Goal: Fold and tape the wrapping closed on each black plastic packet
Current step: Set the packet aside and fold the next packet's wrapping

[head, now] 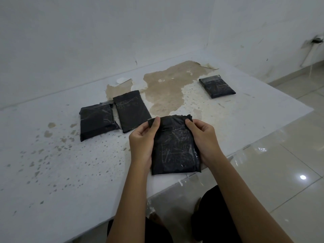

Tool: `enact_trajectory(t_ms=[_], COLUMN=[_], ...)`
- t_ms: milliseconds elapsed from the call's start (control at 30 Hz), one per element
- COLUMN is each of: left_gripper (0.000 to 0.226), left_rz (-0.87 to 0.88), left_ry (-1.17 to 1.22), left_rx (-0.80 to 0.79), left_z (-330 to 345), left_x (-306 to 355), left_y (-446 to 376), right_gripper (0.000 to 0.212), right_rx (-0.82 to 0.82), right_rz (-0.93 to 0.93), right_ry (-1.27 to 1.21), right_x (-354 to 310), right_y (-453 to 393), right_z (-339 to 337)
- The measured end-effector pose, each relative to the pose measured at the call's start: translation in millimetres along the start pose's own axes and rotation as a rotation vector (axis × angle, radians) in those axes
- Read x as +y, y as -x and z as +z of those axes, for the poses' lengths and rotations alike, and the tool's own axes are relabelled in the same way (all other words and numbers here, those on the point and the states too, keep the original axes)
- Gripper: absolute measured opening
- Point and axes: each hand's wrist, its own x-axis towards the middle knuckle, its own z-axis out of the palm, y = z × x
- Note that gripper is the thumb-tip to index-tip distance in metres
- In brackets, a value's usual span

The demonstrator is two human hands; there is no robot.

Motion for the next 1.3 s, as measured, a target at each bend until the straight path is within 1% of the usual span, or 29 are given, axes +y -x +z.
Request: enact_trajectory(t_ms=[133,267,433,600,733,800,867,967,1067,1100,1167,1200,1233,1267,1300], left_gripper=[0.030,0.026,0.025,0.022,0.025,0.026,0.024,0.017,0.010,0.009,0.018,0.023,0.025,0.023,0.017], left_rz=[0.047,0.062,0.065,0.071,0.061,0.064,0.091,0.130,0.212,0.245,0.300,0.318,0.331,0.334,0.335], left_ry=[-0.085,-0.097,-0.103,-0.079,-0.044,-0.067,-0.079,-0.056,-0.150,-0.174,-0.200,-0.209,-0.221,-0.229,-0.239], left_rx=[0.036,0.067,0.078,0.065,0.063,0.023,-0.028,-0.109,-0.150,-0.149,-0.130,-0.118,-0.096,-0.068,-0.041], left_z=[4,6,5,5,7,5,1,-5,-6,-5,-1,1,2,2,2], left_x=[-4,-7,-8,-8,-4,-4,-5,-3,-4,-5,-6,-7,-9,-9,-11], left_y=[0,-1,-2,-2,0,0,-1,0,5,8,12,13,13,14,13], right_gripper=[0.037,0.029,0.026,0.024,0.023,0.021,0.022,0.013,0.030,0.030,0.032,0.030,0.024,0.017,0.017], right_rx=[-0.020,0.056,0.059,0.011,-0.105,-0.132,-0.145,-0.167,-0.148,-0.143,-0.135,-0.131,-0.128,-0.122,-0.113], right_rz=[-0.014,-0.043,-0.054,-0.056,-0.044,-0.035,-0.022,-0.051,-0.076,-0.060,-0.034,-0.045,-0.078,-0.119,-0.151], right_ry=[0.040,0.090,0.075,0.037,0.012,0.010,0.005,0.003,-0.076,-0.113,-0.115,-0.085,-0.040,0.006,0.033], right_x=[-3,1,2,0,-3,-3,-2,-1,-4,-6,-7,-5,-2,1,4], right_y=[0,-2,-1,1,4,3,1,0,2,3,5,5,4,3,2], right_z=[7,13,13,12,5,1,-2,-3,-3,-3,-1,-2,-2,-4,-5])
